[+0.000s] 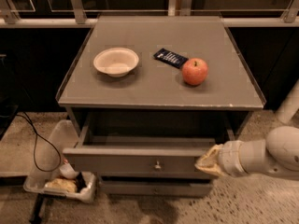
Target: Close top drawer
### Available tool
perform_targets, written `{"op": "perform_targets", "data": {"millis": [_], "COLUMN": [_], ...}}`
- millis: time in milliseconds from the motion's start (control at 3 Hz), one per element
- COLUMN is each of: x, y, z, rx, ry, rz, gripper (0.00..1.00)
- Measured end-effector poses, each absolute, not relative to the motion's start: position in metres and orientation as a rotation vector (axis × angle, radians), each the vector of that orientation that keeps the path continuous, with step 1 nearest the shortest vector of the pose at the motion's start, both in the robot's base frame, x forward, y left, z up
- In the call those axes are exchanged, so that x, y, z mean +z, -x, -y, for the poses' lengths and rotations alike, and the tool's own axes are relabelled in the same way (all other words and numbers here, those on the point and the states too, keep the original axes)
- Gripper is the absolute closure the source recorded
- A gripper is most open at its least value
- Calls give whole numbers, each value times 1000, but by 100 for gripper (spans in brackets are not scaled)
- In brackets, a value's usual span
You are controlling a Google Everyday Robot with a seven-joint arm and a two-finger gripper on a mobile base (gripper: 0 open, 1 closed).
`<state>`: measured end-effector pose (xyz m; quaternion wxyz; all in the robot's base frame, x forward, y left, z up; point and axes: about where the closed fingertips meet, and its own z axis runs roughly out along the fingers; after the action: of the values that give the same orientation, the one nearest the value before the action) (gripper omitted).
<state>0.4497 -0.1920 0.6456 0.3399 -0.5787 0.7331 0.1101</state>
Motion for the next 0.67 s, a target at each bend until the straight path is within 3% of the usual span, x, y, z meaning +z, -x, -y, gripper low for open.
{"op": "perform_targets", "data": {"millis": [333, 667], "x": [646, 646], "y": [-449, -449], "z": [192, 192], "rx": [287, 287], "ry": [1506, 1507], "rz": [-1908, -1908], "gripper": [89, 84]}}
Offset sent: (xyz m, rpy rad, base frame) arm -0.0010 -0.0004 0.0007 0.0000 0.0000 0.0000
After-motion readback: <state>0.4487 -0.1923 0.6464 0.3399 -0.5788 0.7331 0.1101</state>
